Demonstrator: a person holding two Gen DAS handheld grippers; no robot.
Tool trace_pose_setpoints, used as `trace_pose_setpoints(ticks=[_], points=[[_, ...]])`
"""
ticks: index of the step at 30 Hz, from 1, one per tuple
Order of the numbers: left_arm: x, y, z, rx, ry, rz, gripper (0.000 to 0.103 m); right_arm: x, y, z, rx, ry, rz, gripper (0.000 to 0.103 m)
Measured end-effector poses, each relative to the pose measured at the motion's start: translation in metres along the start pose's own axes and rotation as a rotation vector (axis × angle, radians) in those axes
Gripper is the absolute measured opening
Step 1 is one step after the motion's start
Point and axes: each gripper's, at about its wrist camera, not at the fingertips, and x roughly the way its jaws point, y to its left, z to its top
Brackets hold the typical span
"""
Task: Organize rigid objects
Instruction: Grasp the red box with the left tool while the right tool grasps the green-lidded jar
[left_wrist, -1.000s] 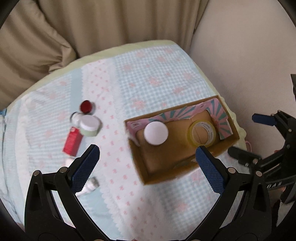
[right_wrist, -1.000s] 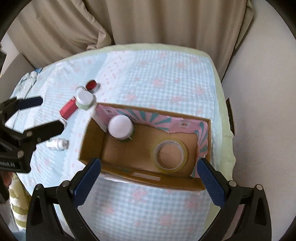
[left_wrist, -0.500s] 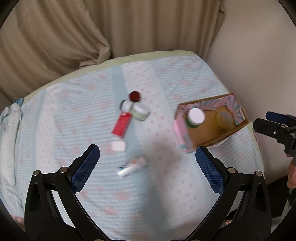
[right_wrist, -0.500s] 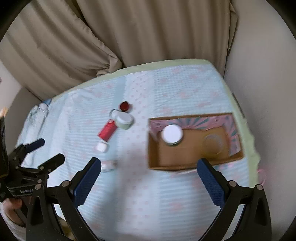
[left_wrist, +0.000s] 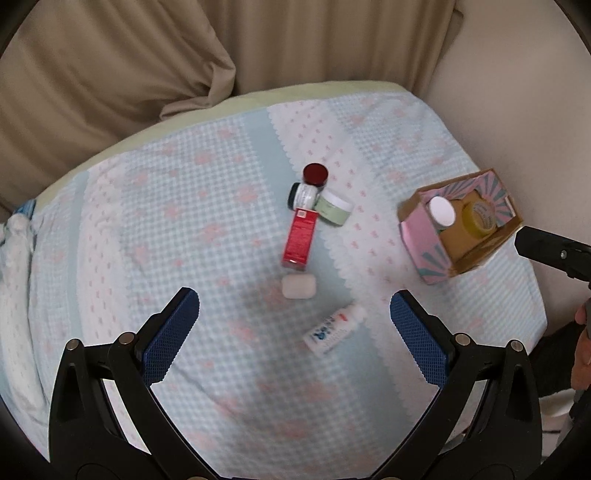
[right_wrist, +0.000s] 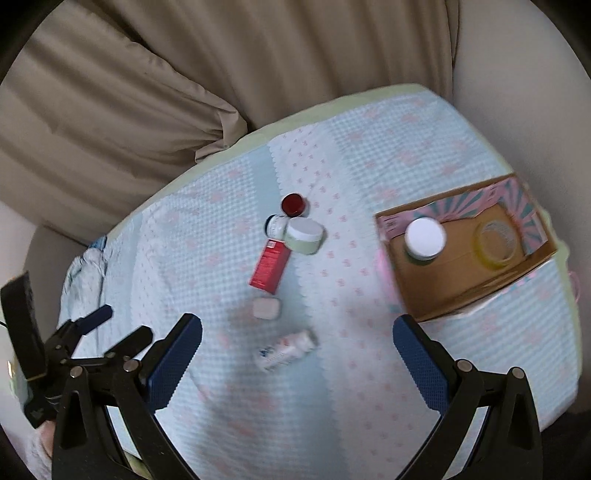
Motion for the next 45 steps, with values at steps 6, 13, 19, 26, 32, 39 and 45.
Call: trace_pose_setpoints(ticks=[6,13,19,26,32,39,45], points=[[0.049,0.015,0.025,0.039,0.050,0.010,0.103,0.050,0.011,0.018,0.098,0.035,0.034,0.103],[0.125,0.018,0.046,0.043,0.159,-0.027,0.103,0.122,0.005,0.045,0.242,0.082,0.078,0.103],[0.189,0.013,0.055,0.059,0.235,-0.032,0.103,0.186,0.000,0.065,0.264,0.124,0.079,0.103],[0.266,0.008,0.058,0.064,0.332,-0.037,0.102,0.258,-0.024,0.086,0.273,0.181,0.071,0.103],[0.316,0.004,0.057,0.056,0.399,-0.041,0.092,0.310,-0.045,0.093,0.310,0.255,0.111,0.097],[0.344,-0.009,0.054,0.076,0.447,-0.059,0.061,0.337,-0.049,0.095,0.313,0.290,0.145,0.077],[0.345,-0.023,0.054,0.100,0.428,-0.073,0.039,0.342,-0.050,0.093,0.307,0.291,0.158,0.068]])
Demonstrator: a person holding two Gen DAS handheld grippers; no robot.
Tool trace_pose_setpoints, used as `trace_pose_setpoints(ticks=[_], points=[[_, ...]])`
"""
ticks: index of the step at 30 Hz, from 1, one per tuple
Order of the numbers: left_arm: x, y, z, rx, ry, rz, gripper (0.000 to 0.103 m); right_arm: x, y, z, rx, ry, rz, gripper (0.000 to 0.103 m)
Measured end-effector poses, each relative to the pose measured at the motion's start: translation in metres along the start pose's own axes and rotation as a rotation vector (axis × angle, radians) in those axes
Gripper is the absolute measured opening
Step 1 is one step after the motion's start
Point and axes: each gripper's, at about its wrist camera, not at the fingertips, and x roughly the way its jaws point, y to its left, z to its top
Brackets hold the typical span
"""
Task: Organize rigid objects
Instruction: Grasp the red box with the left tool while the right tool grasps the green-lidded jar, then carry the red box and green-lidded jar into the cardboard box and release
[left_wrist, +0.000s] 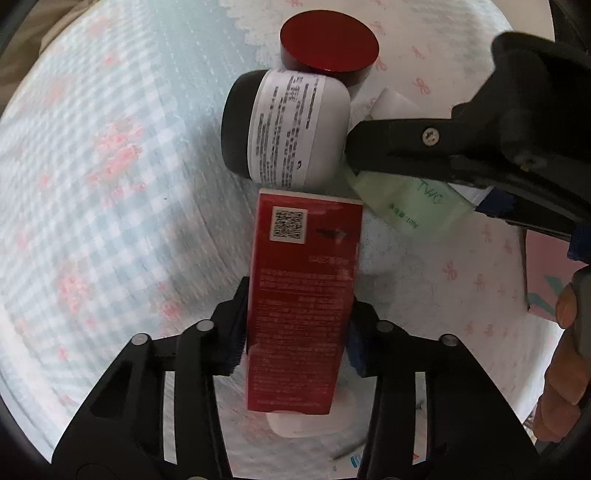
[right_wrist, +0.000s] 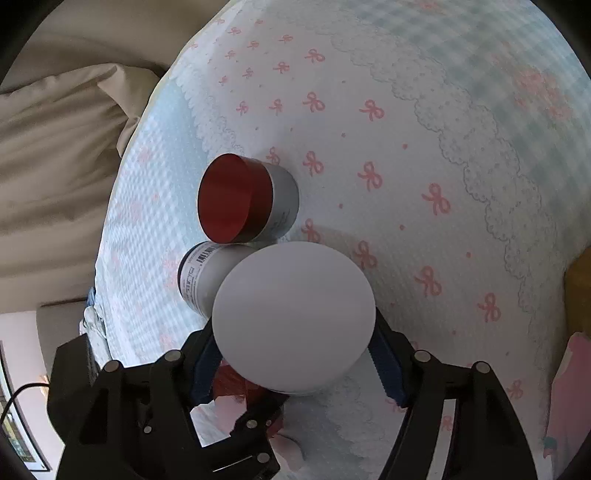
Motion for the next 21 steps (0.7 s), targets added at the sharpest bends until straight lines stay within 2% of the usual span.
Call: trace_pose_setpoints(ticks=[12,21], points=[[-0.015,0.014,-0.009,-0.054,-0.059,-0.034,0.039,-0.012,0.007,-0.005,-0.036,-0.030,-0.025,0.068],[-0.070,0.022,-0.022,-0.089,-0.163,-0.044,0.039,-0.046,0.015,-0.023,-0.062,-0.081,-0.037,0.068]])
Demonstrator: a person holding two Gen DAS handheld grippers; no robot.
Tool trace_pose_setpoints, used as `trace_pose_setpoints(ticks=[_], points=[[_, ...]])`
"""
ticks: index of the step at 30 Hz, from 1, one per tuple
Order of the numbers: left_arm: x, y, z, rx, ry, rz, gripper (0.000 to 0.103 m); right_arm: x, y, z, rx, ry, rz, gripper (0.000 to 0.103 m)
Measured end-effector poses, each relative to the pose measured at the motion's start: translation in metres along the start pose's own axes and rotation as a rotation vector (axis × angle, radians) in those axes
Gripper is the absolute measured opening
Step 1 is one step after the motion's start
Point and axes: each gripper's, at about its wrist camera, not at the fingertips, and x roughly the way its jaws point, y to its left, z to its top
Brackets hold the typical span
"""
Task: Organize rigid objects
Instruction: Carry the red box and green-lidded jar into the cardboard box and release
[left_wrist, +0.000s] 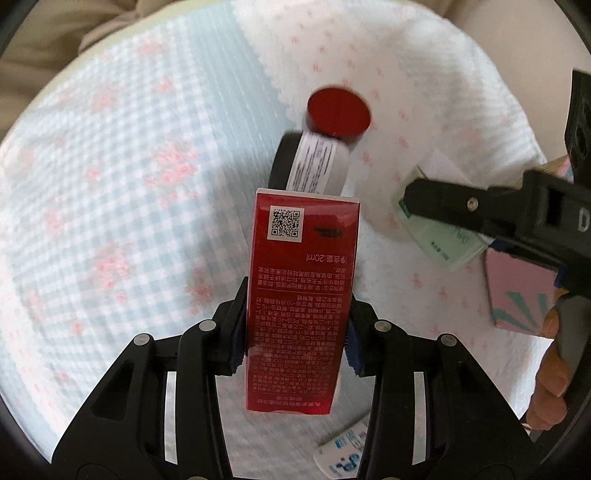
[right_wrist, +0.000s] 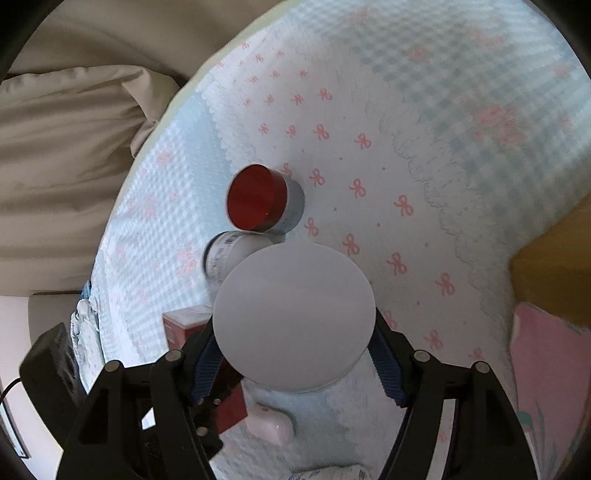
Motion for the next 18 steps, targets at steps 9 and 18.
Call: trace_pose_setpoints(ticks=[9,18], points=[[-0.106,-0.008,-0.026,0.003,-0.110,-0.022,0.039,-0.073,0.024,-0.031,-0.055,-0.072,0.010,0.067],[-0.187,-0.062,-0.039,0.016,-0.163,-0.120,0.039,-0.189,0.035,-0.081,-0.062,-0.143,-0.024,0.067]])
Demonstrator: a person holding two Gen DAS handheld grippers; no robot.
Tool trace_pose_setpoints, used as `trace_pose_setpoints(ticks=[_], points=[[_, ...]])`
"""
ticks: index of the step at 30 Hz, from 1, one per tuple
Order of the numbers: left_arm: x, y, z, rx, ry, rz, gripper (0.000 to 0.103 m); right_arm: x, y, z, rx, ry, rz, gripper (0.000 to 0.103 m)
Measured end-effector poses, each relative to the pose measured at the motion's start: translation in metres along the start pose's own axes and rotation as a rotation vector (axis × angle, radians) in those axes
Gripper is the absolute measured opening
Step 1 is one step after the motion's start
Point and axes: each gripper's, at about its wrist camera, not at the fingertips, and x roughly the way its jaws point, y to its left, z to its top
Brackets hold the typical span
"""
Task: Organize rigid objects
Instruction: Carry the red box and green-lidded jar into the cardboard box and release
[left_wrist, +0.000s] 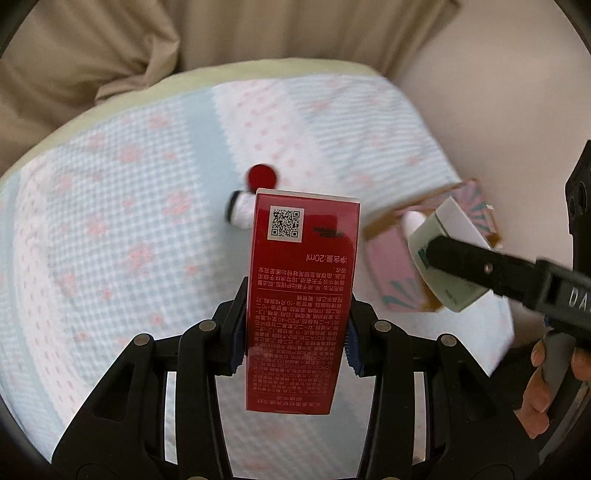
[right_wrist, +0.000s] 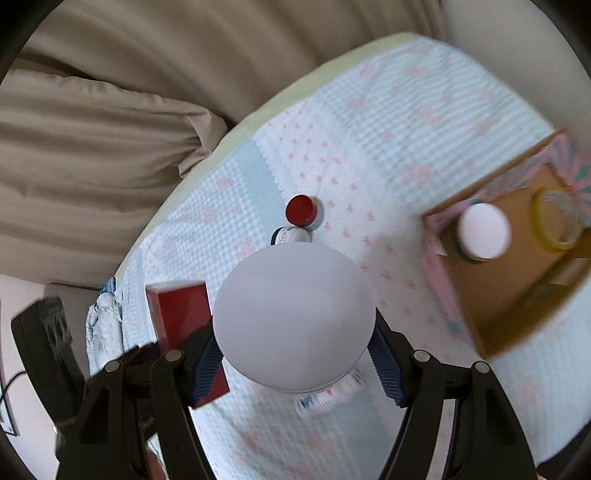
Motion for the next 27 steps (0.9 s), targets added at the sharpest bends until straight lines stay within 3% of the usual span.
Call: trace_pose_setpoints(ticks=[5,12,18,27], points=[[-0.027,-0.046,-0.003,0.068,-0.027,-0.029,0.039,-0.057,-0.021,-0.014,0.003,-0.046,-0.020,0.068],[-0.037,-0.103,-0.016,0.073,-0.043,-0.057,0.039,-0.110,-0.079,-0.011,0.015,-0.082,-0.073,0.068],[-0.014,-0.142,-0.017,0.022,-0.050,-0.046,0.039,-0.130,-0.139,0.013,-0.029,-0.060,-0.113,0.068],[0.057,-0.217,0.004,-0.041,0.001,-0.023,0.039,-0.119,-0.226,0.067,-0.144,0.028,-0.139,0.068]])
